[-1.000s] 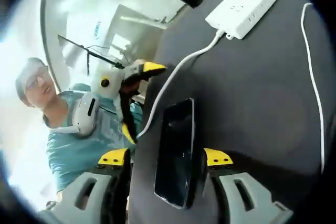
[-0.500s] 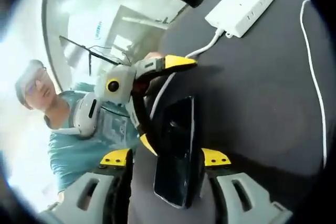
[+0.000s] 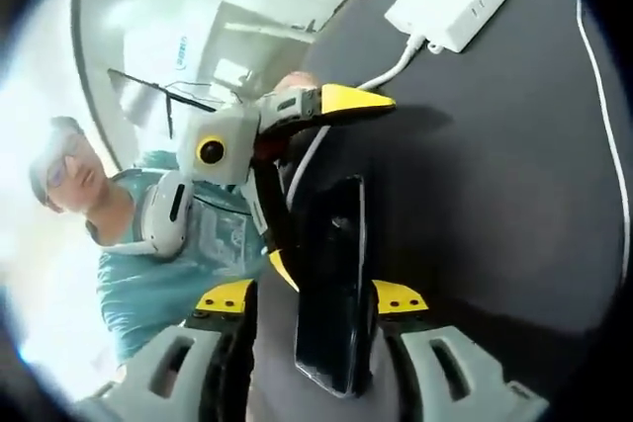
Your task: Connect the charging cable to the phone, plug the charger into the socket, and turn on the power strip switch to charge the phone.
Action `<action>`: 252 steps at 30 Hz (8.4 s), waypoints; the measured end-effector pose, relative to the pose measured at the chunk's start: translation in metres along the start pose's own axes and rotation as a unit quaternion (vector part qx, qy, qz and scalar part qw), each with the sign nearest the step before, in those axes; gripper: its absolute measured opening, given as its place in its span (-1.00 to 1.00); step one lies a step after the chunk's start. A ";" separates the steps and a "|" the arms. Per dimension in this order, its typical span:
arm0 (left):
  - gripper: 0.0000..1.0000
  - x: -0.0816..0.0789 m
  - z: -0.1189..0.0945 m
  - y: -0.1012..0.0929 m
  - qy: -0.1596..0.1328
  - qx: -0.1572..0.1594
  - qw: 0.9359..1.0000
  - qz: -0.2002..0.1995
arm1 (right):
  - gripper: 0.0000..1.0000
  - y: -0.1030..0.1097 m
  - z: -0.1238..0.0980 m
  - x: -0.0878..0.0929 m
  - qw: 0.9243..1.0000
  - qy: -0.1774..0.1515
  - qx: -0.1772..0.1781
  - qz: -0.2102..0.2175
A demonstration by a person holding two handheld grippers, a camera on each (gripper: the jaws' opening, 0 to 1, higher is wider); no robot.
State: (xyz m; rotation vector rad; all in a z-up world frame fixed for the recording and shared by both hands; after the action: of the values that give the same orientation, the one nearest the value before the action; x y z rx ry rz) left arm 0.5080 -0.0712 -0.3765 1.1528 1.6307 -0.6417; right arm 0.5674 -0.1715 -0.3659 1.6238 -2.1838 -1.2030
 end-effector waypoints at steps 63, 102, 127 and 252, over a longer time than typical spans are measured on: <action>0.92 -0.027 -0.040 0.009 -0.096 -0.026 0.995 -0.005 | -0.91 0.000 -0.072 0.069 0.795 -0.510 0.195 0.265; 0.80 -0.034 -0.081 0.016 -0.135 0.070 0.988 0.004 | -0.87 0.010 -0.056 0.167 0.029 -0.717 0.314 0.622; 0.79 -0.035 -0.051 0.041 -0.110 0.100 0.989 -0.001 | -0.53 0.003 -0.180 0.104 0.489 -0.679 0.357 0.414; -1.00 -0.093 0.130 0.113 0.123 0.170 0.978 0.008 | -0.65 -0.018 -0.151 0.082 0.541 -0.670 0.383 0.335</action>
State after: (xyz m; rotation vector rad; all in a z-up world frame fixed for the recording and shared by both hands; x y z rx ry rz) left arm 0.6699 -0.1683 -0.3242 1.5426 1.7601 -0.8149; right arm 0.6326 -0.3190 -0.3040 -0.9348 -3.8978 -1.3549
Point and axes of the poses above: the point that each gripper's makers call its tool centre point, and the gripper's own axes: z roughly forward along the fingers, y roughly to its left, x roughly out of its underside, the point moved 7 cm from there along -z, roughly backward along the fingers, and after that the axes turned 15 degrees about x, right-handed, at the moved point
